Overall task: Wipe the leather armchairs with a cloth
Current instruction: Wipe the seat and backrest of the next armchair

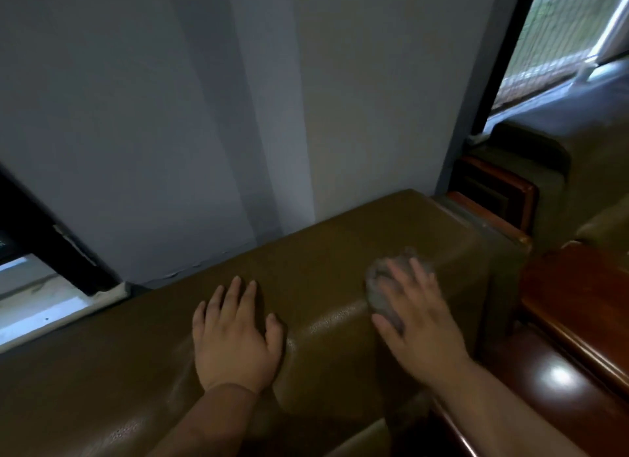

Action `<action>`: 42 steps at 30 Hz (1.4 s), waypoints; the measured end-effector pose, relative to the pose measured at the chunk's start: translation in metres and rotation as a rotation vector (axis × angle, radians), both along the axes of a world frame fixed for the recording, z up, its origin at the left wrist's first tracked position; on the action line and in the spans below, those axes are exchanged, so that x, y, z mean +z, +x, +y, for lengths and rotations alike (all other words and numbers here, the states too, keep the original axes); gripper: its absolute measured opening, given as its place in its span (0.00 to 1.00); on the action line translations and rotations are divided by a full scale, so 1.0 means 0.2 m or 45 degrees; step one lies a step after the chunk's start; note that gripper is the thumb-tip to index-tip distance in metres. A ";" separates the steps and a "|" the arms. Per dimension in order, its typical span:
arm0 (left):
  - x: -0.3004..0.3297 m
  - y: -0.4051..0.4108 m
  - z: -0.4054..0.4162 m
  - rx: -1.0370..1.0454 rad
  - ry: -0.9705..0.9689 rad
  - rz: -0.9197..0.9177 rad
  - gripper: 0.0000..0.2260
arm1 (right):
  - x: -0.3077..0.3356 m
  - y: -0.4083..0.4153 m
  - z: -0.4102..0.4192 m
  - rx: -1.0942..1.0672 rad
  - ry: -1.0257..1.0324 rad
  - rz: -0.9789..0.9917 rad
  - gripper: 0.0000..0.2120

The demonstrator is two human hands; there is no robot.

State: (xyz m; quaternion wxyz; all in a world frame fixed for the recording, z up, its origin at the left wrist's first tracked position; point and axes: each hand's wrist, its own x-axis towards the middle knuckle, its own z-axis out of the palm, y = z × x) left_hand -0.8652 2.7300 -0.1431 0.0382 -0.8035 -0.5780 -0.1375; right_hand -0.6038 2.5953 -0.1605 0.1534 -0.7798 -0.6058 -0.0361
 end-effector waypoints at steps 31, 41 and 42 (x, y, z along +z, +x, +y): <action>0.02 0.86 -0.09 -1.006 0.113 0.245 0.30 | -0.53 0.33 -0.06 -1.256 0.441 1.747 0.34; 0.00 0.91 -0.05 -1.079 0.141 0.147 0.31 | -0.75 0.29 -0.06 -0.996 0.485 1.146 0.38; 0.00 0.91 -0.05 -1.074 0.146 0.161 0.31 | -0.82 0.39 -0.10 -1.213 0.414 1.414 0.39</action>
